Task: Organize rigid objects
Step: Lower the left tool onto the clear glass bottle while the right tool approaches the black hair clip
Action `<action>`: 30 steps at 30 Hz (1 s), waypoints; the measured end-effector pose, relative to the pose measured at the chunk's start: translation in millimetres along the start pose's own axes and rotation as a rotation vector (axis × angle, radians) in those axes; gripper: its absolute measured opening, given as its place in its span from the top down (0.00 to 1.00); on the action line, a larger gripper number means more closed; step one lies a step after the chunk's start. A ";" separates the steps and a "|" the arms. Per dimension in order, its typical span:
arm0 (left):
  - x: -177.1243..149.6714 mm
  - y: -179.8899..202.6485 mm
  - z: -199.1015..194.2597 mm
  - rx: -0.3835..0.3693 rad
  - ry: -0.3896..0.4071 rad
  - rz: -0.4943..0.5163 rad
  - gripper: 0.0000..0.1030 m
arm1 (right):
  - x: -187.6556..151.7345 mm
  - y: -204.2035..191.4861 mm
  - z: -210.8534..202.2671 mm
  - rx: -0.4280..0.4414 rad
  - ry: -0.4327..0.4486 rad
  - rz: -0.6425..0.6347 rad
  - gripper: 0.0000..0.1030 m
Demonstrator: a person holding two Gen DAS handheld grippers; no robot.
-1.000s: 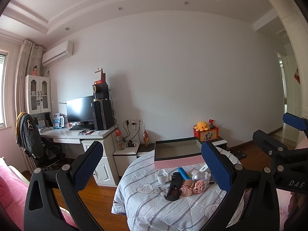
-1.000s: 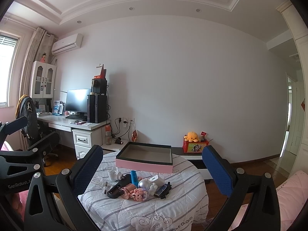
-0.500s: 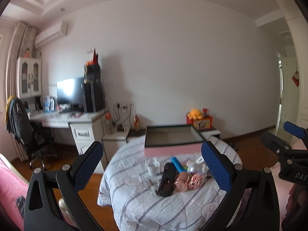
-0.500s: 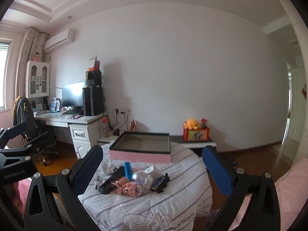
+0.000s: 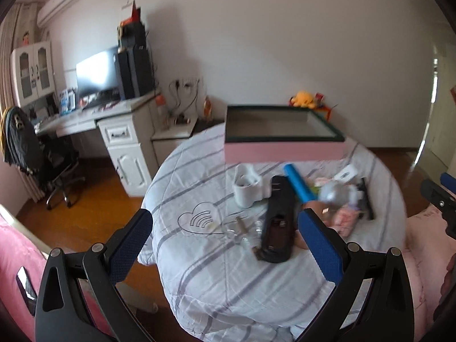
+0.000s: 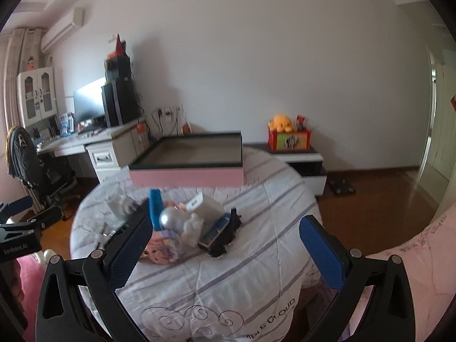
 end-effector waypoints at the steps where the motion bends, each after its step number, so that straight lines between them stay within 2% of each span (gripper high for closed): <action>1: -2.9 -1.4 11.9 0.011 -0.023 0.001 0.00 | -2.7 0.6 7.8 -0.002 -0.015 -0.002 0.00; 6: -20.9 -4.1 47.2 -0.002 -0.123 0.016 0.00 | -17.3 6.2 46.1 -0.002 -0.091 -0.011 0.00; 11: -37.6 -7.8 72.8 0.009 -0.191 0.011 0.00 | -31.9 10.4 72.4 -0.008 -0.147 -0.015 0.00; 17: -47.8 -0.3 92.1 -0.023 -0.237 0.006 0.00 | -44.7 13.5 90.9 -0.015 -0.198 -0.019 0.00; 21: -51.1 -2.1 101.4 -0.015 -0.240 0.021 0.00 | -47.1 13.2 97.5 -0.013 -0.211 -0.025 0.00; 24: -58.6 -8.9 111.4 0.031 -0.267 0.062 0.00 | -48.9 13.8 101.7 -0.011 -0.219 -0.026 0.00; 26: -60.8 -15.2 113.6 0.008 -0.273 0.035 0.00 | -49.6 15.3 104.2 -0.016 -0.222 -0.023 0.00; 28: -62.9 -23.7 117.9 -0.027 -0.302 -0.041 0.00 | -50.6 16.5 106.4 -0.017 -0.228 -0.019 0.00; 30: -63.5 -25.7 119.4 -0.034 -0.301 -0.046 0.00 | -52.4 18.2 109.6 -0.024 -0.237 -0.013 0.00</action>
Point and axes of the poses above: each gripper's, at about its wrist camera, not at the fingertips, and z roughly the way its jaws point, y to its right, x to its top, the point moved 3 cm from there along z, roughly the way its jaws point, and after that the axes turned 11 degrees about y, right-handed, at the moved point
